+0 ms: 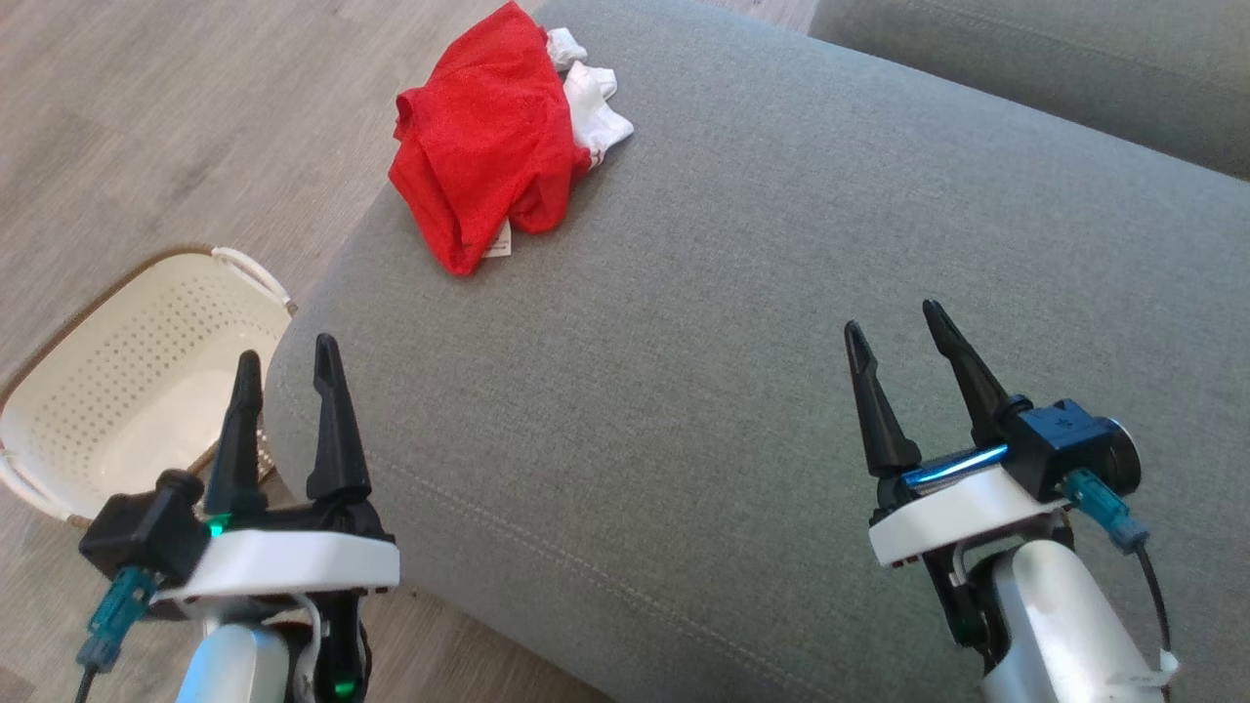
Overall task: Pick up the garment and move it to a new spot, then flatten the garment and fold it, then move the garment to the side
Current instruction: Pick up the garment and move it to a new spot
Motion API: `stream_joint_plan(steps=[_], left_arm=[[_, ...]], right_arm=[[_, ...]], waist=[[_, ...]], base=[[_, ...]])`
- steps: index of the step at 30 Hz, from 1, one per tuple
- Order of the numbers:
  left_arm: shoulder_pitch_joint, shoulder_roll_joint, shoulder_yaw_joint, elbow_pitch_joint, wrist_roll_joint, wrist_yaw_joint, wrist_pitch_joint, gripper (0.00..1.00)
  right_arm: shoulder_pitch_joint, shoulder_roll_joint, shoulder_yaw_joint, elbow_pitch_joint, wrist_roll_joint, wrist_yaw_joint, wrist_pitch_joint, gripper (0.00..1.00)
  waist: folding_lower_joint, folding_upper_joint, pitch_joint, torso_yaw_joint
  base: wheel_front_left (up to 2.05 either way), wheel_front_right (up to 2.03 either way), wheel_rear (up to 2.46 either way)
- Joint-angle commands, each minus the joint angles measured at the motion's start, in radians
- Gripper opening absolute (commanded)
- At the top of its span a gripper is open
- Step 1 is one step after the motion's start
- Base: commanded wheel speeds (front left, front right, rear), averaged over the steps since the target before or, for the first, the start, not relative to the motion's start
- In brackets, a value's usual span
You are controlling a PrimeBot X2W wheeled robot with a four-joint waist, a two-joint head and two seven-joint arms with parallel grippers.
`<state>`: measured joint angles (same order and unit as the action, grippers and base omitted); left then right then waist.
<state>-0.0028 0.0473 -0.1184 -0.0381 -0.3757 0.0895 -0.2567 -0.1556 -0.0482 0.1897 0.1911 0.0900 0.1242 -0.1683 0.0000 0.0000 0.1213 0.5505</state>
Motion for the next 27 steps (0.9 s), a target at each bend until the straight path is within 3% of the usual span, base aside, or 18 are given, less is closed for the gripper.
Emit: stream_joint_plan(steps=[1,11,17,24,27], left_arm=[[-0.023,0.003,0.038,-0.039,-0.004,0.006,-0.005,1.00],[-0.061,0.003,0.061,-0.004,0.044,-0.011,-0.005,1.00],[-0.171,0.003,0.130,0.067,0.049,-0.055,-0.005,1.00],[-0.370,0.034,0.209,0.303,0.038,-0.128,-0.005,1.00],[-0.472,0.059,0.212,0.443,0.008,-0.150,0.043,1.00]], right_arm=[[-0.045,-0.002,0.025,-0.024,0.013,0.007,-0.016,1.00],[-0.008,-0.002,-0.018,-0.038,0.003,0.007,-0.028,1.00],[0.016,-0.002,-0.062,-0.109,-0.043,0.007,0.004,1.00],[-0.019,-0.015,-0.064,-0.246,-0.106,0.007,0.076,1.00],[-0.035,-0.026,-0.059,-0.302,-0.123,0.007,0.105,1.00]], waist=[[0.0000,0.0000,-0.005,-0.002],[0.0000,0.0000,-0.001,-0.009],[0.0000,0.0000,0.050,-0.023],[0.0000,0.0000,0.181,-0.081],[0.0000,0.0000,0.234,-0.099]], base=[[0.00,0.00,0.00],[0.00,0.00,0.00],[0.00,0.00,0.00],[0.00,0.00,0.00],[0.00,0.00,0.00]])
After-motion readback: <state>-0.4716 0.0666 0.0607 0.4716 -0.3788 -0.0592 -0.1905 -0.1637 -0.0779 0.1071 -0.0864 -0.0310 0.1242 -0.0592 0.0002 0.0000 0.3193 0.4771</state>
